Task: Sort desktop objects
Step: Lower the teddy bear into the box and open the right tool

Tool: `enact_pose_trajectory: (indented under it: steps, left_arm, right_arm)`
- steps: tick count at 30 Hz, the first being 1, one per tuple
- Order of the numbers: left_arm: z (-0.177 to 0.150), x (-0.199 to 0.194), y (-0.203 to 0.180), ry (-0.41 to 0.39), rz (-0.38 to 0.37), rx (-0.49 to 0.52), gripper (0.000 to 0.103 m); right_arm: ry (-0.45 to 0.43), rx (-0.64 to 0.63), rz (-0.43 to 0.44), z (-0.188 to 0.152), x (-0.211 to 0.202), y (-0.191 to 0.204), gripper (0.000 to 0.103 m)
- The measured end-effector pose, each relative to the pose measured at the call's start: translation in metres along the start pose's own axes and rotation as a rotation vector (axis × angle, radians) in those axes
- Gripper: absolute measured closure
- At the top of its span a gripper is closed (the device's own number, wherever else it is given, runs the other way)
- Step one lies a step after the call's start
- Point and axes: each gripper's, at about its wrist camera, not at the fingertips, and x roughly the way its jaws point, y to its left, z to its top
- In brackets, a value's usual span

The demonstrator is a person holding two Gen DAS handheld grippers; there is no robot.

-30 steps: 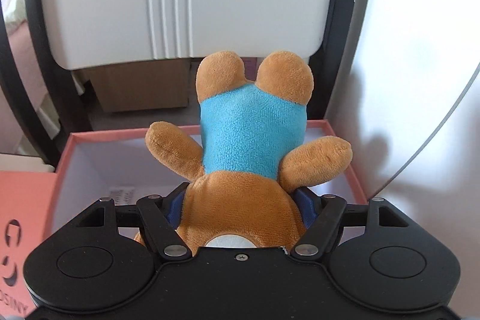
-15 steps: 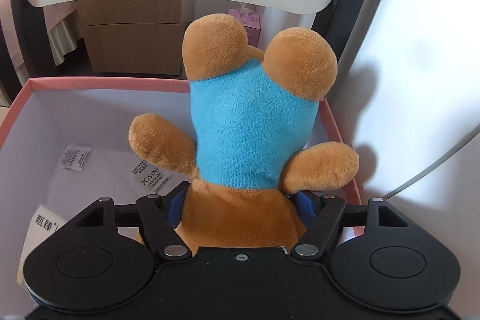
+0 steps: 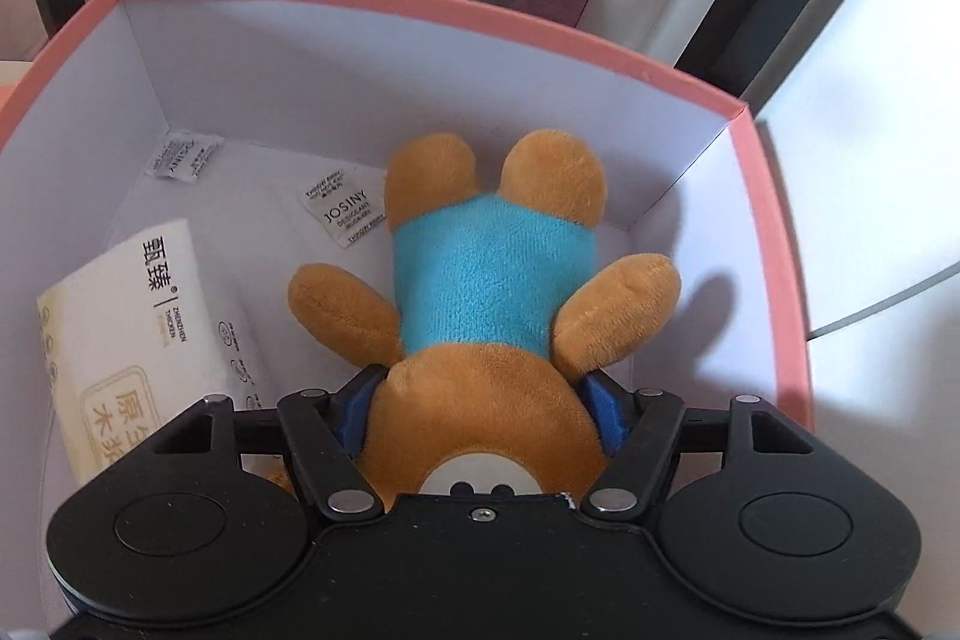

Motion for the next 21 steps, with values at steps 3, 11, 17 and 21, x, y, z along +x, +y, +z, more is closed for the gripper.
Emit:
enact_pose_trajectory:
  steps: [3, 11, 17, 21]
  left_arm:
    - [0.000, -0.001, 0.004, -0.001, 0.010, -0.005, 0.000]
    - [-0.002, -0.009, 0.015, -0.010, 0.019, 0.000, 0.000]
    - [-0.009, -0.017, 0.023, -0.020, 0.021, 0.007, 0.000]
    - [-0.013, -0.020, 0.034, -0.014, 0.022, -0.015, 0.000]
  right_arm:
    - [-0.004, 0.013, -0.002, -0.002, 0.004, -0.007, 0.034]
    - [-0.038, 0.107, 0.000, -0.007, -0.010, -0.007, 0.015]
    - [-0.149, 0.182, 0.003, -0.016, -0.053, -0.002, 0.002]
    - [-0.216, 0.217, 0.005, -0.024, -0.098, -0.002, 0.002]
